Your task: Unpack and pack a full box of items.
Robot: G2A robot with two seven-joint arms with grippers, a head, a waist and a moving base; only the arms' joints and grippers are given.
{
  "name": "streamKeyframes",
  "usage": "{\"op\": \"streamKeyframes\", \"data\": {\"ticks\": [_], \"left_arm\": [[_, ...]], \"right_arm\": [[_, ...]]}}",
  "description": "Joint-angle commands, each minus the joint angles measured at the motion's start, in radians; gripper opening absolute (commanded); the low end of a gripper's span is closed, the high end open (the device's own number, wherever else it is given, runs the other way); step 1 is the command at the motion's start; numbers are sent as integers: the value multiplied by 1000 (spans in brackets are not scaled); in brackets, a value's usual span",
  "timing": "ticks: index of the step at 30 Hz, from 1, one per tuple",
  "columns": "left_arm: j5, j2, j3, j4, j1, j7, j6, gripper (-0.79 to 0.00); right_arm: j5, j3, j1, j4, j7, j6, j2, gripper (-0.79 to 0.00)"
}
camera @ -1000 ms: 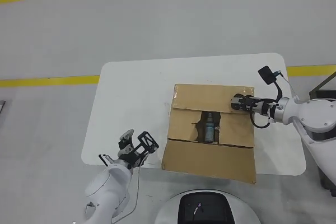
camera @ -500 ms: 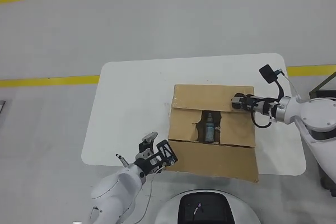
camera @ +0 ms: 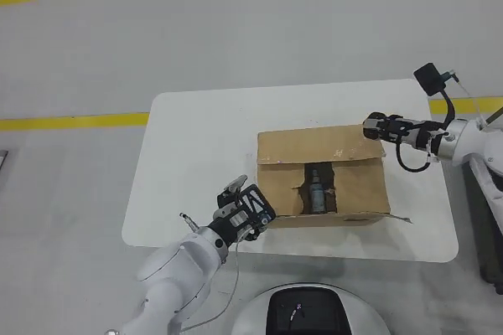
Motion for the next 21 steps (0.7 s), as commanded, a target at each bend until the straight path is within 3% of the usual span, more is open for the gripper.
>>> {"op": "streamKeyframes", "data": {"ticks": [1, 6, 11, 21], "left_arm": [[30, -8, 27, 29, -41, -27, 51, 0], [42, -31, 89, 110, -144, -47, 145, 0], [94, -51, 143, 200, -216, -69, 205, 0], [127, -69, 169, 264, -241, -84, 214, 0]], "right_arm": [[8, 27, -12, -18, 0, 8, 4, -785], [10, 79, -69, -90, -8, 24, 13, -785], [-3, 57, -127, -118, -41, 21, 13, -785], [82, -95, -141, -23, -138, 27, -13, -785]]}}
